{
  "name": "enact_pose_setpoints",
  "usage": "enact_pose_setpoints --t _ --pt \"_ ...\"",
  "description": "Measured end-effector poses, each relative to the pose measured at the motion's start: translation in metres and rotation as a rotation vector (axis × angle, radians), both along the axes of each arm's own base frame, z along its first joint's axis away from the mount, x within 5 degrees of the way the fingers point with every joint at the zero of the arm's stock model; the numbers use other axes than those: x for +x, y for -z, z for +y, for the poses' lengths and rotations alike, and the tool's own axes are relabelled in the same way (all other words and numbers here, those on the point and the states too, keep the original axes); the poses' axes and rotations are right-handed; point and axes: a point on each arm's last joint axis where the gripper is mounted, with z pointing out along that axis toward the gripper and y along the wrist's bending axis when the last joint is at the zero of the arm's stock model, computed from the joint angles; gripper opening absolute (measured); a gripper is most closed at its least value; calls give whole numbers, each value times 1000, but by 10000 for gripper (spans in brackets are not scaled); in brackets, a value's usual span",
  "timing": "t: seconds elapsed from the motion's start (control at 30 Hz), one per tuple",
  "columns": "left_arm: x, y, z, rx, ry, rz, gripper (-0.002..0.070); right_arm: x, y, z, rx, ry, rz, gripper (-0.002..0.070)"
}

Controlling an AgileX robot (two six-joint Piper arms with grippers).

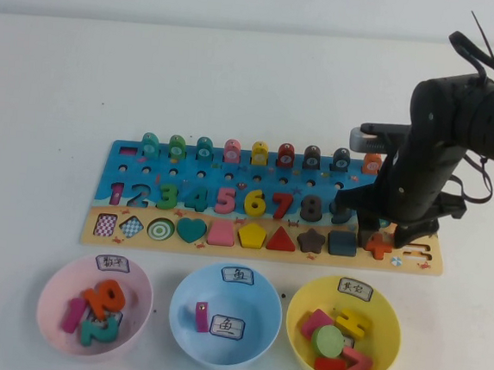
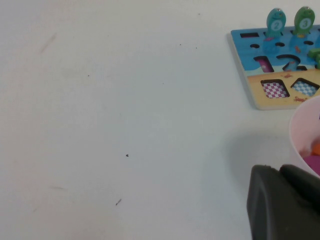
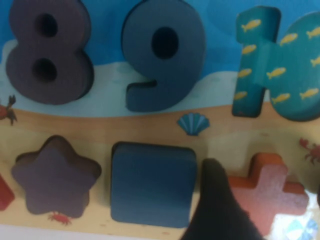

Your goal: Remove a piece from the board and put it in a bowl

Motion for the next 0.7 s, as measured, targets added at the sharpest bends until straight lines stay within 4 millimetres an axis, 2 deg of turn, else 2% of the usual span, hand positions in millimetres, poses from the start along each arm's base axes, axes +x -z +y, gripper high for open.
enact_pose_setpoints --t 0.53,0.6,0.7 --pt "0 0 0 2 0 0 -1 2 3 1 -2 -2 1 374" --pt "0 0 0 2 0 0 -1 2 3 1 -3 -2 2 364" --pt "0 0 0 2 0 0 -1 2 3 1 -7 -4 2 312"
